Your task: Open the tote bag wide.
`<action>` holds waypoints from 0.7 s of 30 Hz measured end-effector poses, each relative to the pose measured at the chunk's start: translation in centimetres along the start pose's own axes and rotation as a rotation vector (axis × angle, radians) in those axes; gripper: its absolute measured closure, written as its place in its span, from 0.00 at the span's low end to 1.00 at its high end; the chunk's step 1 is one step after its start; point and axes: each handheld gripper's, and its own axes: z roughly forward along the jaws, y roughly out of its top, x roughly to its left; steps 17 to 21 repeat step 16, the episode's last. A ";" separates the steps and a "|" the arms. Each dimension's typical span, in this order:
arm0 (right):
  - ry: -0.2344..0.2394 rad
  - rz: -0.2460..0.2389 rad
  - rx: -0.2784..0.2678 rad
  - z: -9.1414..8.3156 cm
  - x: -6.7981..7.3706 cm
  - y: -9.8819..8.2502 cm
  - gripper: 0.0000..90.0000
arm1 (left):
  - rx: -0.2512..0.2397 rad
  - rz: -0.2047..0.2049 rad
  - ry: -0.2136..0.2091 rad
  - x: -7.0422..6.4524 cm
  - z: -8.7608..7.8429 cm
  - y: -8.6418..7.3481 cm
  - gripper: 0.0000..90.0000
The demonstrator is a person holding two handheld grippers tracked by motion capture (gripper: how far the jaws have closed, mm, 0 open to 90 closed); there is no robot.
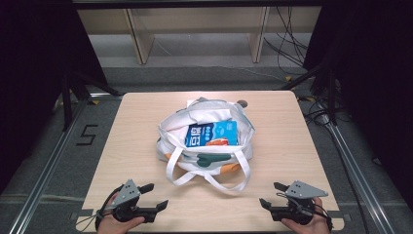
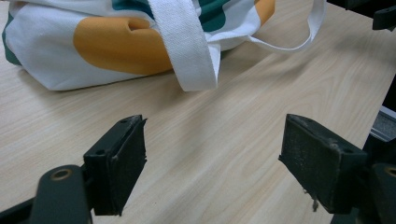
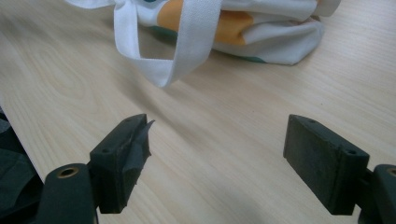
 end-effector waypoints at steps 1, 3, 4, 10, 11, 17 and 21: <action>0.007 -0.001 0.005 0.0 0.0 0.0 0.26 | -0.006 -0.009 0.000 0.0 0.1 0.0 0.24; -0.001 -0.006 0.007 0.0 0.0 0.0 0.26 | 0.008 0.005 0.008 0.1 0.0 0.0 0.24; 0.020 0.012 0.014 0.0 0.0 0.0 0.26 | 0.006 0.000 0.004 0.1 0.0 0.0 0.24; 0.017 0.001 0.007 0.1 -0.1 -0.1 0.26 | 0.024 0.025 0.010 0.2 0.0 0.0 0.24; 0.014 0.001 0.009 0.1 -0.1 -0.1 0.26 | 0.019 0.017 0.008 0.1 0.0 0.0 0.24; 0.008 0.029 0.024 0.0 0.1 -0.1 0.26 | 0.010 0.001 0.011 0.2 0.1 -0.1 0.24; 0.008 0.029 0.024 0.0 0.1 -0.1 0.26 | 0.010 0.001 0.011 0.2 0.1 -0.1 0.24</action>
